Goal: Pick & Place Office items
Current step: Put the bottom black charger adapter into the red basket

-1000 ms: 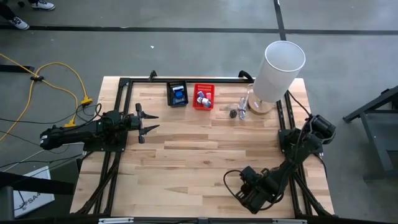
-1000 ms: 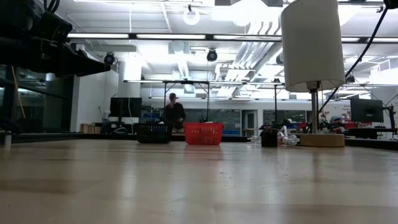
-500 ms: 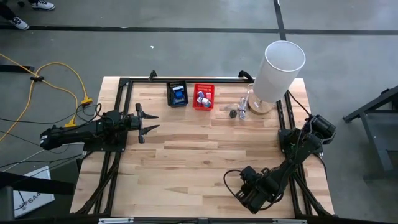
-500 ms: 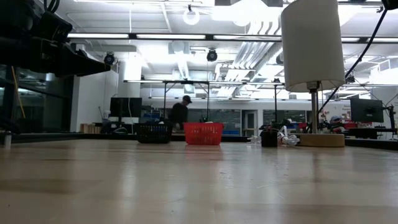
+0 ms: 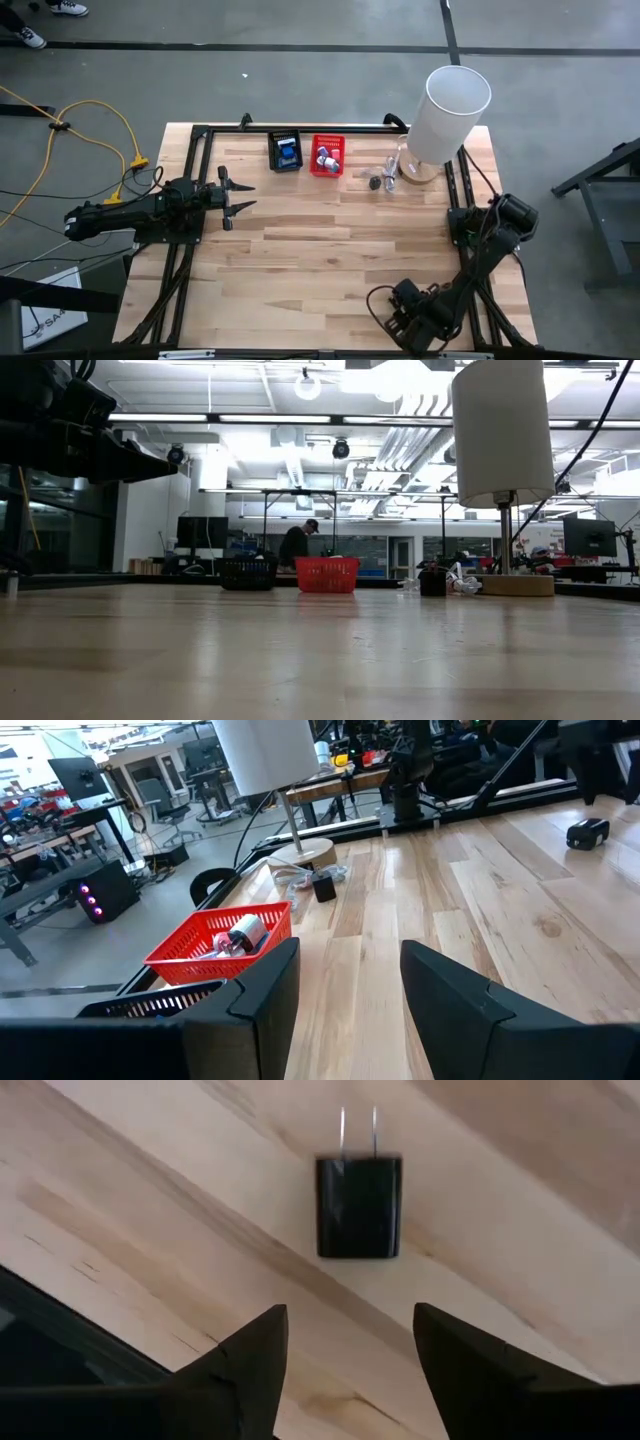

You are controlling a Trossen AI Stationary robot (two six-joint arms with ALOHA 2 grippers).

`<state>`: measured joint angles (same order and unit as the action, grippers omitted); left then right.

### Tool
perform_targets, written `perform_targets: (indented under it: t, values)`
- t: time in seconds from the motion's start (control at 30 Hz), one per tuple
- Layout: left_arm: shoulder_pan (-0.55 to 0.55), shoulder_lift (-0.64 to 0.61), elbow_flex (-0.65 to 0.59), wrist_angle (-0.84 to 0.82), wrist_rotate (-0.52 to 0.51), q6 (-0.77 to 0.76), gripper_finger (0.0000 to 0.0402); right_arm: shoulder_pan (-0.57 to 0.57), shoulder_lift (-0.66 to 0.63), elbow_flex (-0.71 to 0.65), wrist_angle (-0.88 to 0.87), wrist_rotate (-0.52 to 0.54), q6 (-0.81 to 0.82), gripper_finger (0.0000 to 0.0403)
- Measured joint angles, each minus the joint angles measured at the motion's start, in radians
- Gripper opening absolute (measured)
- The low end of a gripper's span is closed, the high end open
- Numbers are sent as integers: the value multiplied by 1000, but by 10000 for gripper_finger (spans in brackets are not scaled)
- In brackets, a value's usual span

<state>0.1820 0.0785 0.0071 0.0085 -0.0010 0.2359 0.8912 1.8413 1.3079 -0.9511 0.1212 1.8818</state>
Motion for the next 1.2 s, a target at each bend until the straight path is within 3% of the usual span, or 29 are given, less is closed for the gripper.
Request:
perform_targets:
  t: [0.77, 1.2]
  values:
    - [0, 0, 0, 0, 0, 0, 167, -11, 103, 0, 31, -45, 13, 214]
    - [0, 0, 0, 0, 0, 0, 167, -82, 132, 0, 23, -40, -55, 214]
